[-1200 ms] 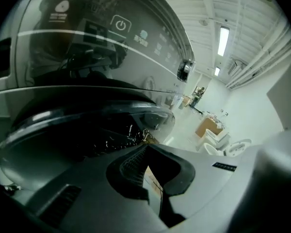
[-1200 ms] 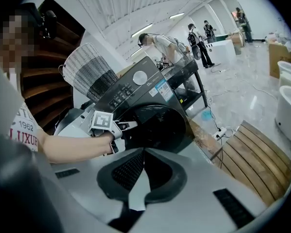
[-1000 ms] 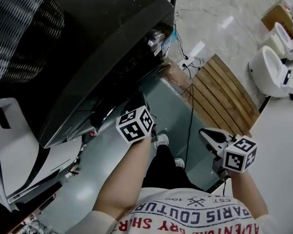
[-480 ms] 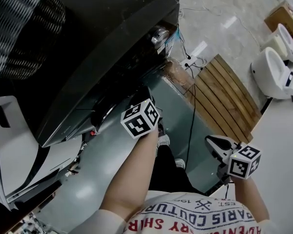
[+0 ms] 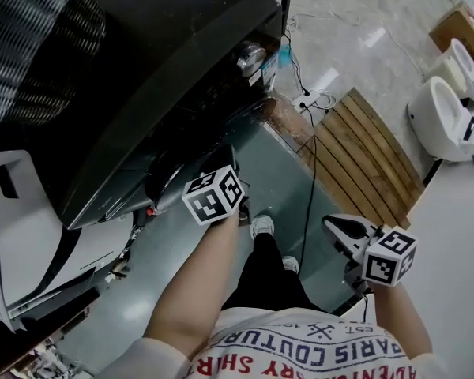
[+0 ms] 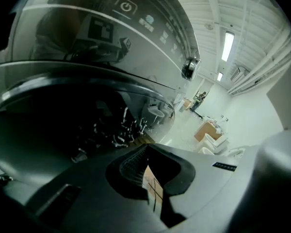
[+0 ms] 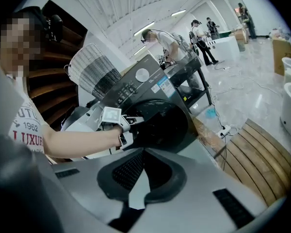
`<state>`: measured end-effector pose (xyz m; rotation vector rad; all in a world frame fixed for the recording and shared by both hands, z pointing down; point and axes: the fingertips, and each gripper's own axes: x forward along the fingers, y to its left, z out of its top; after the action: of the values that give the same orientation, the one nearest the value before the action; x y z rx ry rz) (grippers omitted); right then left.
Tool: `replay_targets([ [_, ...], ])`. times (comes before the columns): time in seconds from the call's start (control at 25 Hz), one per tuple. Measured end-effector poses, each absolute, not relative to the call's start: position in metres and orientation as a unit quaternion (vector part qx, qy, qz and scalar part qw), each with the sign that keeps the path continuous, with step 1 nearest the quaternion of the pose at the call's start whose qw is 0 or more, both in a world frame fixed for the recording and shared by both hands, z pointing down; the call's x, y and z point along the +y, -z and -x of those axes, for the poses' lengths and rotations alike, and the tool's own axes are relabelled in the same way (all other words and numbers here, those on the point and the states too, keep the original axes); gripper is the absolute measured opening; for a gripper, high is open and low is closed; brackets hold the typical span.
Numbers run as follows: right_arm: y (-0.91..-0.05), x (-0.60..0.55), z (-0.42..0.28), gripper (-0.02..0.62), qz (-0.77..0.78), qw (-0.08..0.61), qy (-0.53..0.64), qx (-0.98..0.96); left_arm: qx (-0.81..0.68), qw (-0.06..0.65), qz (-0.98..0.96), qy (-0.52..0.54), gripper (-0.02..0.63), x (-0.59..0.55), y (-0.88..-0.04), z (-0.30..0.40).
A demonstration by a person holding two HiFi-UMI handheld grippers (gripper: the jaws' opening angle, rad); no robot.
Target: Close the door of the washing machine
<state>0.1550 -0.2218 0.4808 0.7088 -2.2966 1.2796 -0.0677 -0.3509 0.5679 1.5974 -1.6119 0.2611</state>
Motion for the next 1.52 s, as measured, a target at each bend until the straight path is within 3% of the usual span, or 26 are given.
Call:
replay_targets([
  [0.44, -0.391, -0.204, -0.108, 0.021, -0.141, 0.16, -0.371, -0.904, -0.528, 0.434, -0.727, -0.075, 0.023, -0.257, -0.477, 0.028],
  [1.0, -0.267, -0.098, -0.102, 0.021, -0.04, 0.106, -0.262, -0.958, -0.441, 0.338, -0.83, -0.041, 0.023, -0.093, -0.297, -0.047],
  [1.52, -0.221, -0.045, -0.122, 0.021, -0.038, 0.066, -0.214, -0.974, -0.45, 0.259, -0.854, -0.036, 0.023, -0.026, -0.23, -0.077],
])
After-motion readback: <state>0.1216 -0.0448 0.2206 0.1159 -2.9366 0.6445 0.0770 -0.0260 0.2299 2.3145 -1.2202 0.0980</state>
